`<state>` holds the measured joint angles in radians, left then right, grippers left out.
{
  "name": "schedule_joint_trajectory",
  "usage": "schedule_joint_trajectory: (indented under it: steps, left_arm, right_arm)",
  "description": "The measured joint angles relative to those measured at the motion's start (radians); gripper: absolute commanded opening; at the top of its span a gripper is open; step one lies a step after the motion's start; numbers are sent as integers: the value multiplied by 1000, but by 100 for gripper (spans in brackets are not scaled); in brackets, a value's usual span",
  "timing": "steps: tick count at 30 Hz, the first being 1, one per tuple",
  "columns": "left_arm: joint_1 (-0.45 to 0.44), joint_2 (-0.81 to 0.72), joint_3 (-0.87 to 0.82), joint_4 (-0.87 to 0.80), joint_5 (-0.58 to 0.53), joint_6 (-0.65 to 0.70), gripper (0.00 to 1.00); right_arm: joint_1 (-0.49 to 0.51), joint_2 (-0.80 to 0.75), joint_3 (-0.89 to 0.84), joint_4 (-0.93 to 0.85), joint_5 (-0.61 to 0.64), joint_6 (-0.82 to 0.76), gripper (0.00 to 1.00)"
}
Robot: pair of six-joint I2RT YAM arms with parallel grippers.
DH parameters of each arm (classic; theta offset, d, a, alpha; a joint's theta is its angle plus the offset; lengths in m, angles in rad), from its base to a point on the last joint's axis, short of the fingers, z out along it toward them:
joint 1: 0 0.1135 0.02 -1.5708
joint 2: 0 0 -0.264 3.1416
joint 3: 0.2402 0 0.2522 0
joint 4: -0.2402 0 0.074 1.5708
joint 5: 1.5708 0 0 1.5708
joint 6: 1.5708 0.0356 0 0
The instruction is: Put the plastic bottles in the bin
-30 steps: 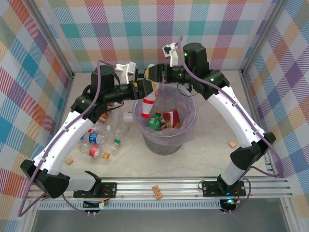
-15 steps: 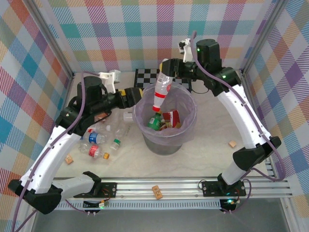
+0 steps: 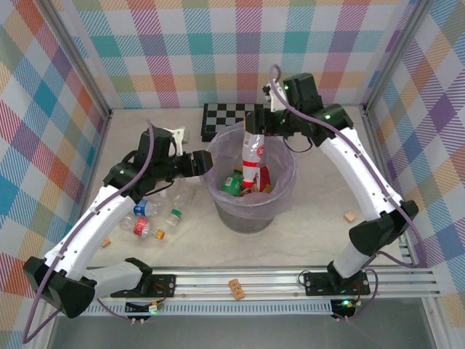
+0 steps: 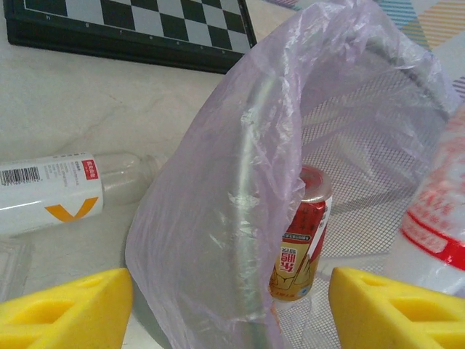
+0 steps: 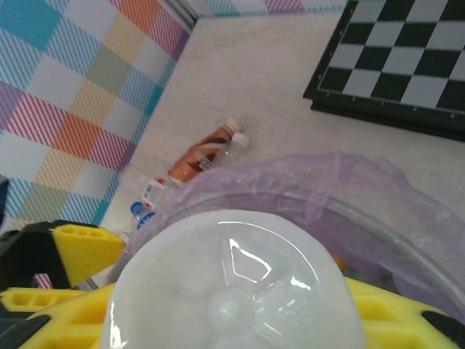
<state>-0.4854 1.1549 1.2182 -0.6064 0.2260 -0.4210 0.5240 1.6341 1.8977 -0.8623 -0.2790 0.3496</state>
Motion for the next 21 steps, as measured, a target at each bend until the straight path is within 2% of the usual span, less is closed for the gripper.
schedule_joint_trajectory:
  steps: [11,16,19,21]
  left_arm:
    - [-22,59,-19,14,19,-1,65]
    - [-24,61,-19,18,19,-1,65]
    - [-26,64,-19,31,19,-1,64]
    - [-27,68,-19,34,19,-1,64]
  right_arm:
    - [21,26,-274,93,-1,55,47]
    - [27,7,-337,178,9,85,61]
    - [31,-9,-341,160,20,92,72]
    - [34,-22,-339,135,36,85,75]
